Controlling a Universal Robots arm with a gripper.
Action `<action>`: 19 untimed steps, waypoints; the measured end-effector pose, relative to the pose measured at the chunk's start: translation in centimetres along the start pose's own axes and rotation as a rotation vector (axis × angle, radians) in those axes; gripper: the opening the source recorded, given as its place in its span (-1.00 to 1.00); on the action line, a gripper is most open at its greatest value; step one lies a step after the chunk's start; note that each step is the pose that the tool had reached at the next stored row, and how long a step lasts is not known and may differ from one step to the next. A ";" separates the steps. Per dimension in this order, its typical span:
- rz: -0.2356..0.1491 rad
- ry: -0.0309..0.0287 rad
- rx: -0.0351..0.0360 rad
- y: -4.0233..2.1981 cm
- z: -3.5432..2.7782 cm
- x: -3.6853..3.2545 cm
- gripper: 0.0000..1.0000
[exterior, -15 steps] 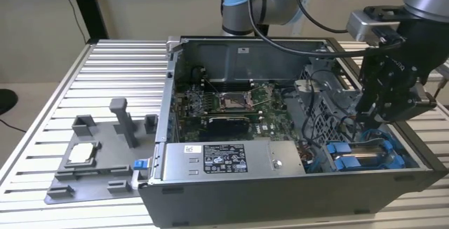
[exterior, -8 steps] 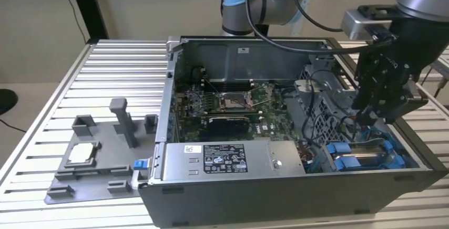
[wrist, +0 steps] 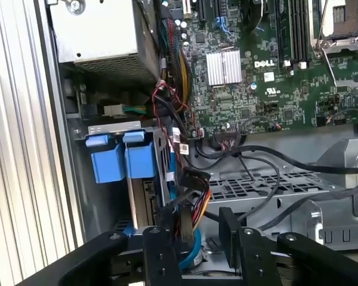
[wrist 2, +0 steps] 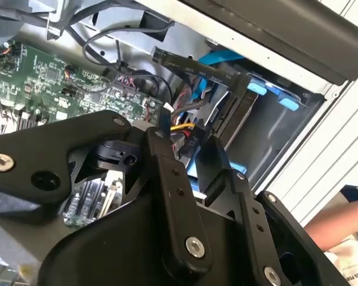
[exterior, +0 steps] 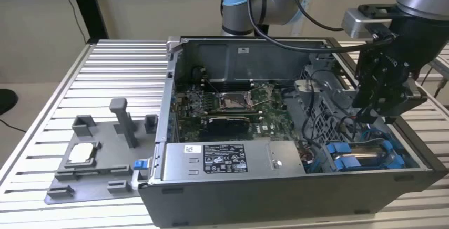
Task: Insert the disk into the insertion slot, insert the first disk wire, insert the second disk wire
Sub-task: 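Insert the first disk wire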
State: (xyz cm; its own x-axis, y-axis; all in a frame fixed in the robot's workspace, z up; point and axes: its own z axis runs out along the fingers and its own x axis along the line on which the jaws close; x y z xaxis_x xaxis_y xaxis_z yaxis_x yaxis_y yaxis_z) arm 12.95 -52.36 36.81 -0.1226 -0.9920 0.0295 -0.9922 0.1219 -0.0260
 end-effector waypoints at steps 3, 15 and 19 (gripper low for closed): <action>0.000 0.0000 0.0000 -0.03 0.00 0.00 1.00; 0.000 0.0002 -0.0006 -0.22 0.01 0.14 1.00; 0.000 0.0000 -0.0007 -0.23 0.01 0.20 1.00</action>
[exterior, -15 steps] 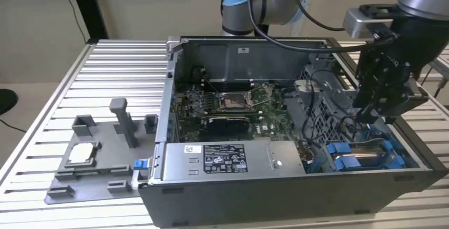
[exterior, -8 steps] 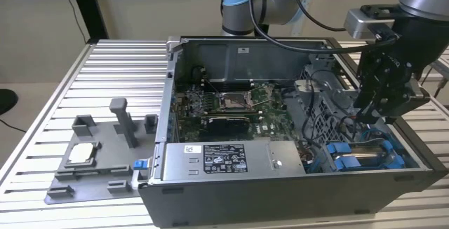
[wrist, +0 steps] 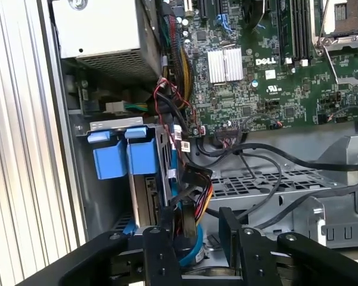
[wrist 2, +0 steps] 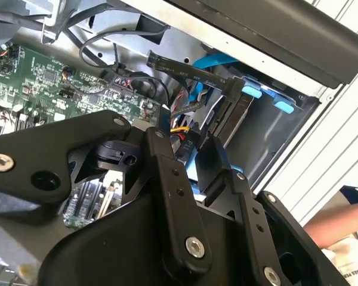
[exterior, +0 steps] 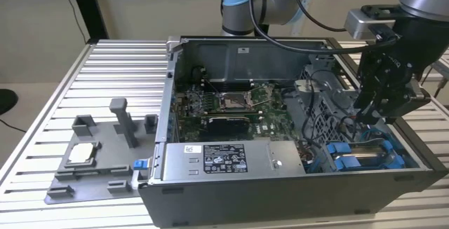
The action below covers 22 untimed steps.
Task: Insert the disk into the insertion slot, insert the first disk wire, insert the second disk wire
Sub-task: 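Insert the first disk wire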
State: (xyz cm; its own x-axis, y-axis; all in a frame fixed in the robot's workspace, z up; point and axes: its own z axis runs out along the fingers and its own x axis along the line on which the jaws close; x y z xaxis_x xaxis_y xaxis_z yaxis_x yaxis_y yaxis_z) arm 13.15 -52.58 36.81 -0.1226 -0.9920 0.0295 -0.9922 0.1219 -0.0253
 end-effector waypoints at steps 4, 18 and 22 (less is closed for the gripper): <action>0.000 0.0000 -0.0004 0.00 -0.03 0.03 1.00; 0.000 0.0009 -0.0072 -0.03 -0.05 0.23 1.00; 0.000 0.0009 -0.0072 -0.03 -0.05 0.24 1.00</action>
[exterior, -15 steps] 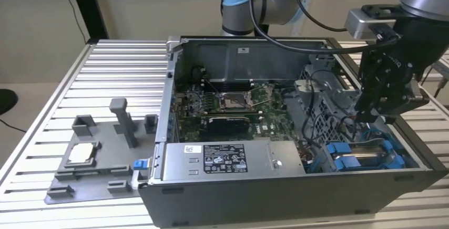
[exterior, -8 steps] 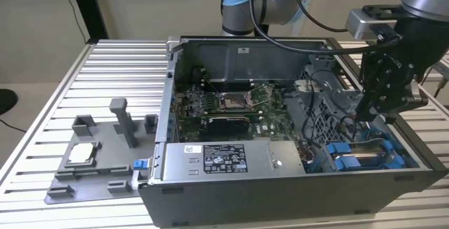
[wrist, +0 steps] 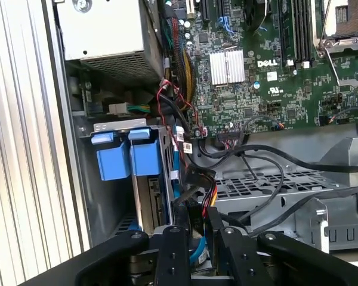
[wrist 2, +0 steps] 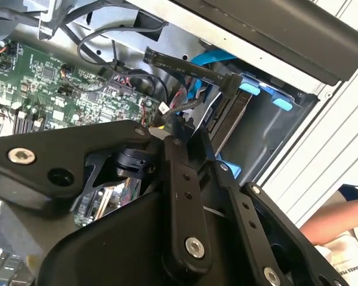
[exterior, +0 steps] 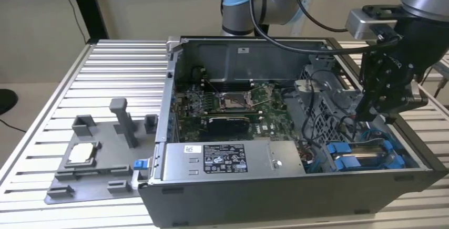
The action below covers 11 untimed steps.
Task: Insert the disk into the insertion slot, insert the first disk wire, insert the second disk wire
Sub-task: 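Insert the first disk wire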
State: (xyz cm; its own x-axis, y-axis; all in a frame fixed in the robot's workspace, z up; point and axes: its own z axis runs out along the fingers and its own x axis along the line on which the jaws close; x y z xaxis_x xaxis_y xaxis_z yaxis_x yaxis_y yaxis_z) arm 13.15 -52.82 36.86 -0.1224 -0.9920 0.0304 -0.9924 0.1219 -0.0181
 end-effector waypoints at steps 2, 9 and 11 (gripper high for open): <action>0.000 0.0000 0.0000 0.00 0.00 0.00 1.00; 0.000 -0.0077 -0.0009 -0.07 0.03 0.59 -1.00; 0.000 -0.0189 -0.0021 -0.15 0.07 1.24 -1.00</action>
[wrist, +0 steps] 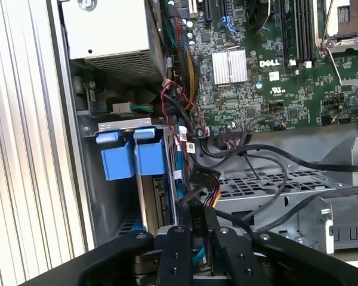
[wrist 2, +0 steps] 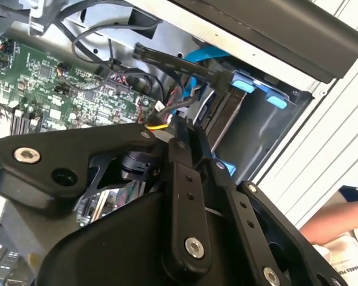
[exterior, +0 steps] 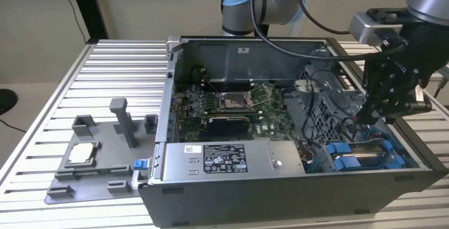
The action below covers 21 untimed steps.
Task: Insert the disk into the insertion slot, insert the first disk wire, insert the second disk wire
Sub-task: 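Insert the first disk wire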
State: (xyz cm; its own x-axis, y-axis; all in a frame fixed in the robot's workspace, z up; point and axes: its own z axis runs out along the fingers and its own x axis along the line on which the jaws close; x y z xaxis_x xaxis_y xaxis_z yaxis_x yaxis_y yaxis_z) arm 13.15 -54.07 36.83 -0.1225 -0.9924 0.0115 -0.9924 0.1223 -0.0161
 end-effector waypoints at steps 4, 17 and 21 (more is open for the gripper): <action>0.000 -0.0376 0.0018 -0.11 0.16 0.93 -1.00; 0.000 -0.0169 0.0105 -0.50 1.07 1.90 -1.00; 0.000 -0.0052 0.0120 -0.52 1.14 1.88 -1.00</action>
State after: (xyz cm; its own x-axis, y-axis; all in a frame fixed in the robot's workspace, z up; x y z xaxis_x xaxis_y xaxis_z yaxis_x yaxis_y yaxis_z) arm 13.45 -56.01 35.72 -0.1224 -0.9925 0.0062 -0.9921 0.1222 -0.0280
